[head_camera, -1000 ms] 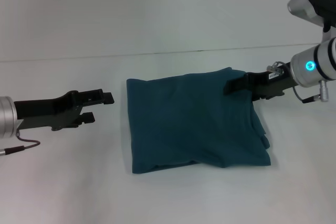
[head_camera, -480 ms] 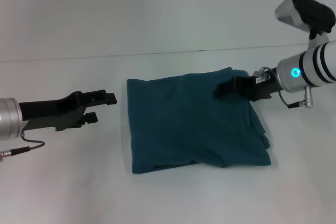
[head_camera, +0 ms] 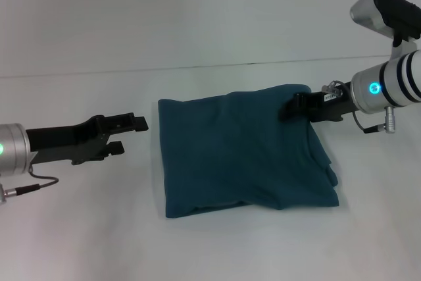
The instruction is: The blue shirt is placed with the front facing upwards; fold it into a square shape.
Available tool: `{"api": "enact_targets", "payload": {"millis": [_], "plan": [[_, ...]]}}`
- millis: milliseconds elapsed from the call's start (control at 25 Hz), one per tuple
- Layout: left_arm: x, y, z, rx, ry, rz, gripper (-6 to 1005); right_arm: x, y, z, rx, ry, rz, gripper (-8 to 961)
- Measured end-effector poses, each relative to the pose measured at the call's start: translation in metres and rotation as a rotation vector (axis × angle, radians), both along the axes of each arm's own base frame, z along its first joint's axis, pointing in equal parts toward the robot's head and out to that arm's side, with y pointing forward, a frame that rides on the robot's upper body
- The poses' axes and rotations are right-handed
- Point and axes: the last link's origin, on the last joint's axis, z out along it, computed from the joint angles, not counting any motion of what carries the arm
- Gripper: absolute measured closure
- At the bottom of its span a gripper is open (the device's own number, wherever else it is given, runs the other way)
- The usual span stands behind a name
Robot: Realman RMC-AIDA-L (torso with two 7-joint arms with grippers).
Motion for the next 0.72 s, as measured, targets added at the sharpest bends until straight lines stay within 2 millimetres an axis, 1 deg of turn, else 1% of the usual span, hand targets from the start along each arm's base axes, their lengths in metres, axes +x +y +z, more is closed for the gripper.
{"api": "enact_targets", "payload": {"millis": [160, 240, 480, 720], "plan": [[0.000, 0.000, 0.000, -0.001, -0.001, 0.000, 111, 0.004, -0.001, 0.001, 0.002, 0.000, -0.009, 438], [0.000, 0.000, 0.000, -0.001, -0.001, 0.001, 111, 0.005, -0.002, 0.002, 0.005, 0.000, -0.012, 656], [-0.001, -0.001, 0.000, -0.002, -0.002, 0.003, 110, 0.003, -0.003, 0.004, -0.009, 0.010, -0.006, 888], [-0.001, -0.001, 0.000, -0.001, -0.001, 0.003, 110, -0.014, 0.000, 0.018, -0.022, 0.036, 0.029, 919]]}}
